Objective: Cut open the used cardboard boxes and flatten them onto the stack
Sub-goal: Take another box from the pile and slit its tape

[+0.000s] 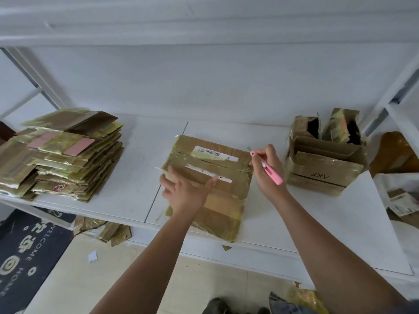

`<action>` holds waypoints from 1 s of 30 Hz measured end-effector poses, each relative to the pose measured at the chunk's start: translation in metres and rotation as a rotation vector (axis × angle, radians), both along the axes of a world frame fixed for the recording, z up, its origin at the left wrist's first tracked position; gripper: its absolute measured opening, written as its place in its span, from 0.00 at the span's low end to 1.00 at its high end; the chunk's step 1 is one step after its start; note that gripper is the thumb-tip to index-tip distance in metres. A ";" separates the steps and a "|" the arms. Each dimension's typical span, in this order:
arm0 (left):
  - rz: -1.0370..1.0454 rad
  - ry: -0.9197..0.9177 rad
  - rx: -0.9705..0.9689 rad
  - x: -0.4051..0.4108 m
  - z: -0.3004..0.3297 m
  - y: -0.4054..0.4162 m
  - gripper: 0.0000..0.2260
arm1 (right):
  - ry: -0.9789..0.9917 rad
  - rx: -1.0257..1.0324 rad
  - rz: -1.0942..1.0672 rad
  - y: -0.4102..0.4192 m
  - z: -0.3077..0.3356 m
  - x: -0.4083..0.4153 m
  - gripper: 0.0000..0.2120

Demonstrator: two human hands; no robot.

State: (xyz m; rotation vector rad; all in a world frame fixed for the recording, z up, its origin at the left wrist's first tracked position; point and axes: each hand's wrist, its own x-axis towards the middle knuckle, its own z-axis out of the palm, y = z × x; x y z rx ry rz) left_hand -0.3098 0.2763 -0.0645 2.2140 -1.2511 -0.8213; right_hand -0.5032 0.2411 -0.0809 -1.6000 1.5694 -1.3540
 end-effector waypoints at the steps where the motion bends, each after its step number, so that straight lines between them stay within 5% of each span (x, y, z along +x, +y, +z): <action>1: 0.022 0.133 -0.003 0.002 0.000 -0.001 0.55 | 0.034 -0.023 -0.016 0.006 0.000 0.002 0.08; 3: 0.006 0.274 -0.140 0.009 0.003 -0.008 0.42 | 0.081 -0.090 -0.057 0.020 0.001 0.006 0.07; 6: -0.125 0.073 -0.291 0.024 0.019 -0.023 0.24 | -0.015 -0.085 0.008 0.054 -0.010 0.015 0.06; 10: -0.367 -0.185 -0.058 0.014 0.039 -0.032 0.11 | -0.174 -0.067 -0.017 0.083 -0.029 0.022 0.06; 13: -0.433 -0.454 0.143 -0.016 0.036 -0.031 0.51 | -0.272 -0.097 -0.140 0.073 -0.027 0.012 0.04; 15: -0.491 -0.513 0.196 -0.033 0.032 -0.026 0.65 | -0.287 -0.121 -0.176 0.065 -0.020 0.002 0.03; 18: -0.564 -0.515 0.154 -0.027 0.029 -0.027 0.61 | -0.318 -0.163 -0.190 0.059 -0.007 -0.014 0.09; 23: -0.971 -0.529 0.293 0.039 0.038 -0.042 0.62 | -0.490 -0.116 -0.151 0.050 -0.002 -0.027 0.08; 26: -0.995 -0.330 0.260 0.054 0.028 -0.040 0.61 | -0.583 -0.045 -0.063 0.046 -0.004 -0.020 0.07; 30: -0.929 -0.336 0.163 0.048 0.006 -0.033 0.61 | -0.602 0.024 -0.011 0.039 -0.011 -0.008 0.06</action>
